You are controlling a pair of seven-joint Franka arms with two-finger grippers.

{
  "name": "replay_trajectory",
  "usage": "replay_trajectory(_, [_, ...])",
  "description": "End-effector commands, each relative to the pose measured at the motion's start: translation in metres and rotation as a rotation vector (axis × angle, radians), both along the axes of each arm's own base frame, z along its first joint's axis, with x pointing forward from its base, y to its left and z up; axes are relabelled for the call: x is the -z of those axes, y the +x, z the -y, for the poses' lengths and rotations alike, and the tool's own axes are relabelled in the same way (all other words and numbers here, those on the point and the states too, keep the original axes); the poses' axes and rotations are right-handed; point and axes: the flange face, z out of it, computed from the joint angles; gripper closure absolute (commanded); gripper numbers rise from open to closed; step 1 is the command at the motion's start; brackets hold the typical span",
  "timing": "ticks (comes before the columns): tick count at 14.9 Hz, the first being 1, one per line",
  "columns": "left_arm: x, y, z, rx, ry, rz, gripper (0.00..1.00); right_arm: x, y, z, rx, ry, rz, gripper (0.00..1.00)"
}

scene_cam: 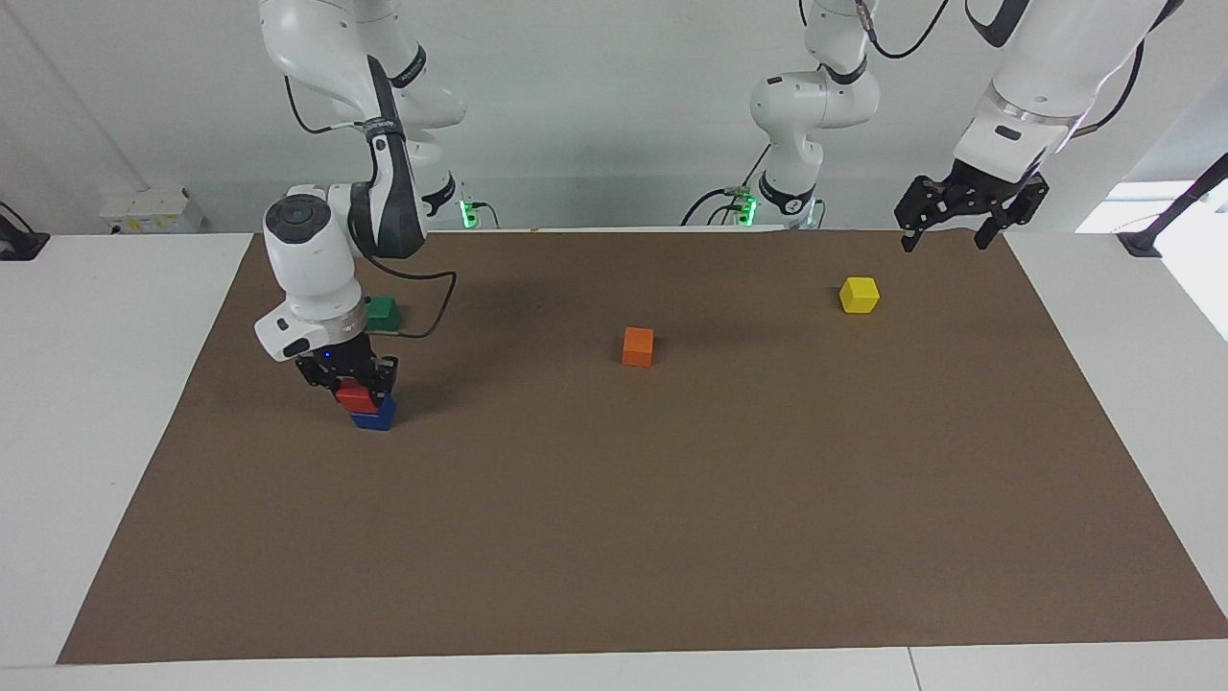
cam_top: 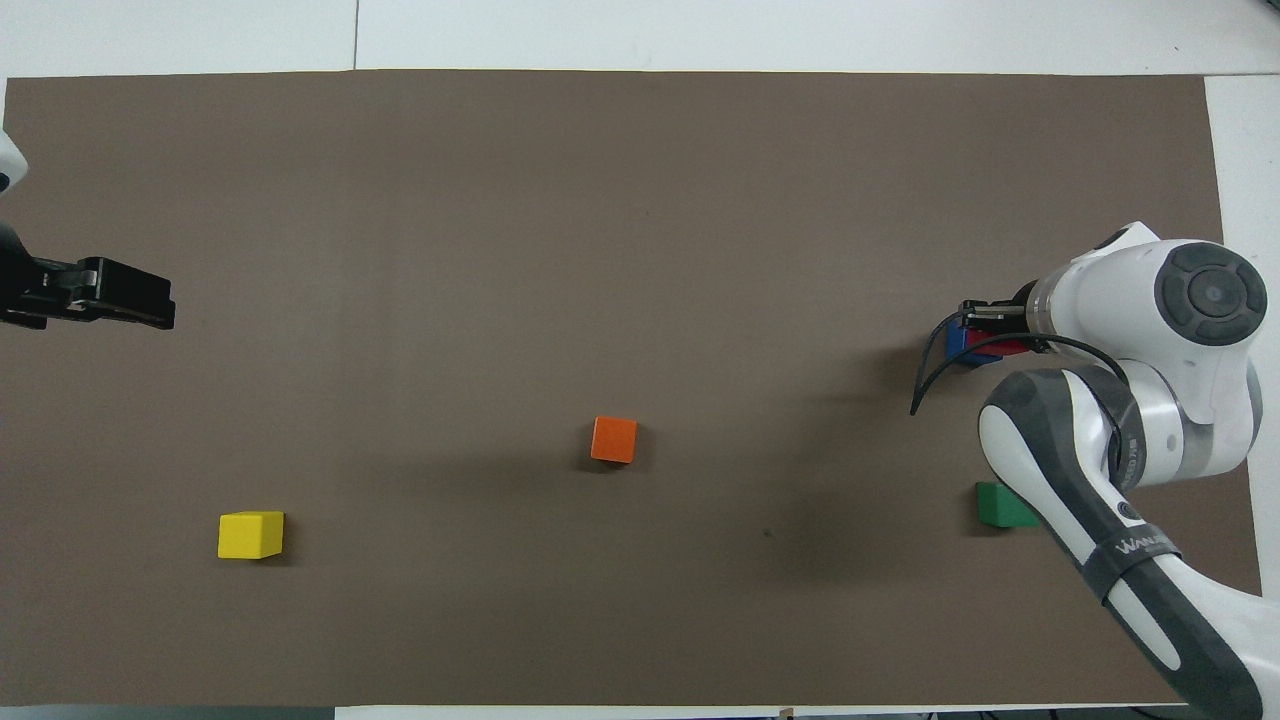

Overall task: Transfer red block to right arm and stack on blue block
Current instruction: 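Carry the red cube with the right gripper onto the blue cube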

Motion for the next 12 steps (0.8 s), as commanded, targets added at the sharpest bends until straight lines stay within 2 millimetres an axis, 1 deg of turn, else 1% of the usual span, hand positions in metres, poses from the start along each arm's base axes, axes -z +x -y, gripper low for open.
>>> replay_trajectory(1, [0.023,-0.002,-0.013,0.009,-0.026,-0.031,0.00,0.009,-0.001,0.002,0.013,-0.017,0.009,1.00])
replay_trajectory(2, [0.035,-0.008,-0.019,-0.002,-0.023,-0.047,0.00,0.013,-0.002,0.002,0.015,-0.016,0.006,1.00])
replay_trajectory(3, [0.038,-0.010,-0.026,-0.014,-0.023,-0.043,0.00,0.014,-0.001,0.001,0.012,-0.013,0.019,1.00])
replay_trajectory(6, [0.036,-0.009,-0.021,-0.005,-0.022,-0.035,0.00,0.014,-0.001,0.007,0.012,-0.013,0.024,1.00])
replay_trajectory(8, [0.031,-0.004,-0.019,0.007,-0.024,0.000,0.00,0.014,0.000,0.007,0.024,-0.011,0.024,1.00])
replay_trajectory(9, [0.030,-0.003,-0.021,0.001,-0.025,0.003,0.00,0.014,-0.001,0.008,0.032,-0.006,0.021,0.47])
replay_trajectory(10, [0.029,-0.003,-0.021,0.001,-0.025,0.009,0.00,0.015,-0.001,0.009,0.035,-0.005,0.018,0.00])
replay_trajectory(12, [0.024,-0.002,-0.021,-0.004,-0.026,0.018,0.00,0.016,-0.002,0.014,0.047,-0.003,0.009,0.00])
